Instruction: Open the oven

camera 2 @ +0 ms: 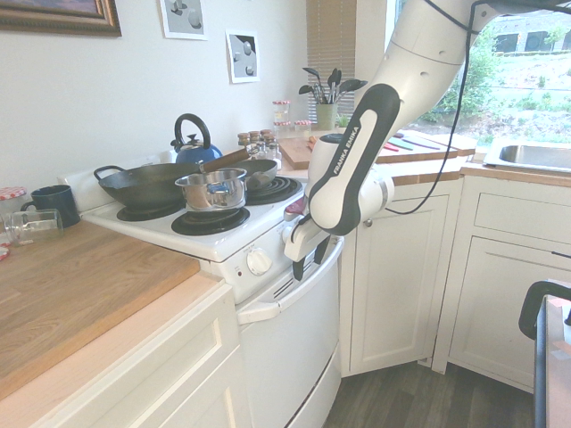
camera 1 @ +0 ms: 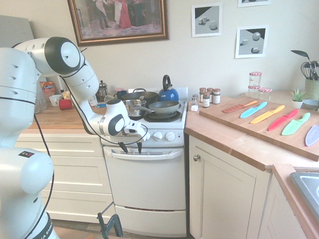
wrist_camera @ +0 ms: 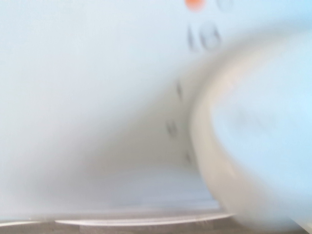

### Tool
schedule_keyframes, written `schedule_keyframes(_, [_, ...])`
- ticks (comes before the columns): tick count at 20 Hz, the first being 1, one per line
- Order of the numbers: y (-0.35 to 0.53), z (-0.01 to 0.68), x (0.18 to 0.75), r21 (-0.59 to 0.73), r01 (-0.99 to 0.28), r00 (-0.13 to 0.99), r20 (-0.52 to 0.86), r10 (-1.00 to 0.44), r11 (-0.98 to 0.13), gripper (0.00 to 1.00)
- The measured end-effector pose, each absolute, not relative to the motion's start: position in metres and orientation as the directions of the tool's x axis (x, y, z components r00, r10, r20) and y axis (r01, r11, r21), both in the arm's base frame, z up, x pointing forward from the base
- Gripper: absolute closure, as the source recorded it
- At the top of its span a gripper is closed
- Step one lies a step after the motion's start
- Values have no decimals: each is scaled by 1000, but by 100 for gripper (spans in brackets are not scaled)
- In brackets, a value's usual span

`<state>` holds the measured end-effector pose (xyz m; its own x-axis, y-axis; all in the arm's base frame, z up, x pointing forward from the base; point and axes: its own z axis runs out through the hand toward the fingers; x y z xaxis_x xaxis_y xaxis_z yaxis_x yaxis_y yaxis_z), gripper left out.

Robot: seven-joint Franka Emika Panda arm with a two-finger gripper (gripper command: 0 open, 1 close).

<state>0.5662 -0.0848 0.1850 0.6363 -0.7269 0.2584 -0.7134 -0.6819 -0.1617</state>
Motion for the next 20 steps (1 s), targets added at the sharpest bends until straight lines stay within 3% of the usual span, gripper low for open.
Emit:
schedule_keyframes(9, [-118, 150, 547, -163, -675, 677, 249, -692, -719, 0])
schedule_keyframes(17, [-203, 98, 384, -25, -664, 741, 111, -663, -747, 0])
schedule_keyframes(20, [-211, 118, 364, -21, -669, 738, 97, -668, -743, 0])
